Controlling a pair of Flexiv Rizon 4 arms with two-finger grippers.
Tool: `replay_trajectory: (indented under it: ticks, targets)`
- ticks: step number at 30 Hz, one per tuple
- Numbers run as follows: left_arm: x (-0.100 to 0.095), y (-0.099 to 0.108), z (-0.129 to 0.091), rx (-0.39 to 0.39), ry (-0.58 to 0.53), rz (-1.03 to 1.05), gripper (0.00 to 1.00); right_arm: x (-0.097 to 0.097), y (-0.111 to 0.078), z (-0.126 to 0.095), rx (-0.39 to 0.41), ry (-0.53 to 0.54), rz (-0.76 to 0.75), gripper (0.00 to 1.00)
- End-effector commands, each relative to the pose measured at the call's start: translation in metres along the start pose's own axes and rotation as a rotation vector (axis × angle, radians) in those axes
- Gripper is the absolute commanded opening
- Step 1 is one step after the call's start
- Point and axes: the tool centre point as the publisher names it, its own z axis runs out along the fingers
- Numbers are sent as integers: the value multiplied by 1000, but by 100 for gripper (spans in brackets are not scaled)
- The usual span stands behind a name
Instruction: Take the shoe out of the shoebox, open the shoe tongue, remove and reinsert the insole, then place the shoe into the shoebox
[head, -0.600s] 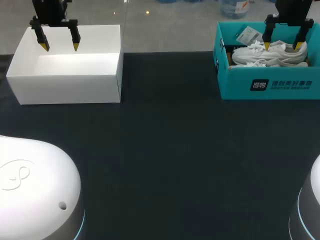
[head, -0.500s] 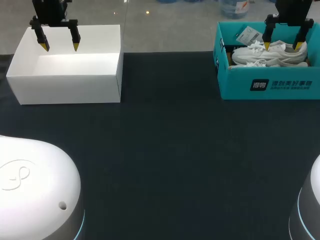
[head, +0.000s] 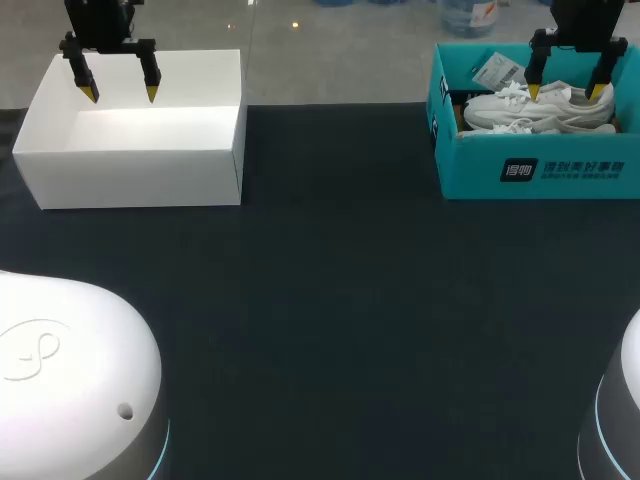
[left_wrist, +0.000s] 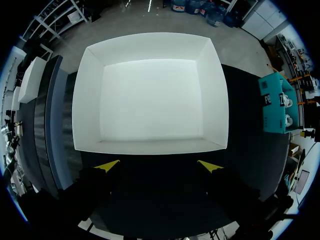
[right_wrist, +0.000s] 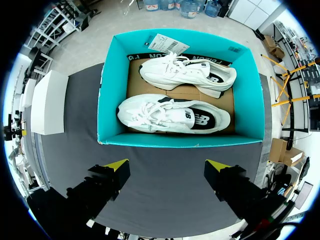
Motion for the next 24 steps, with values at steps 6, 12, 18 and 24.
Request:
replay_trajectory:
  ticks: [6,12,18,24]
  targets:
    - [0,0,0,0,-1,0,100,-4,1,1,-5,-2,-1,100]
    - [0,0,0,0,-1,0,100,-38,6,9,-36,-43,36,100]
    - [0,0,0,0,-1,0,100,-73,9,28,-23,-56,72,100]
    - [0,0,0,0,-1,0,100,-95,14,40,-20,-54,103,100]
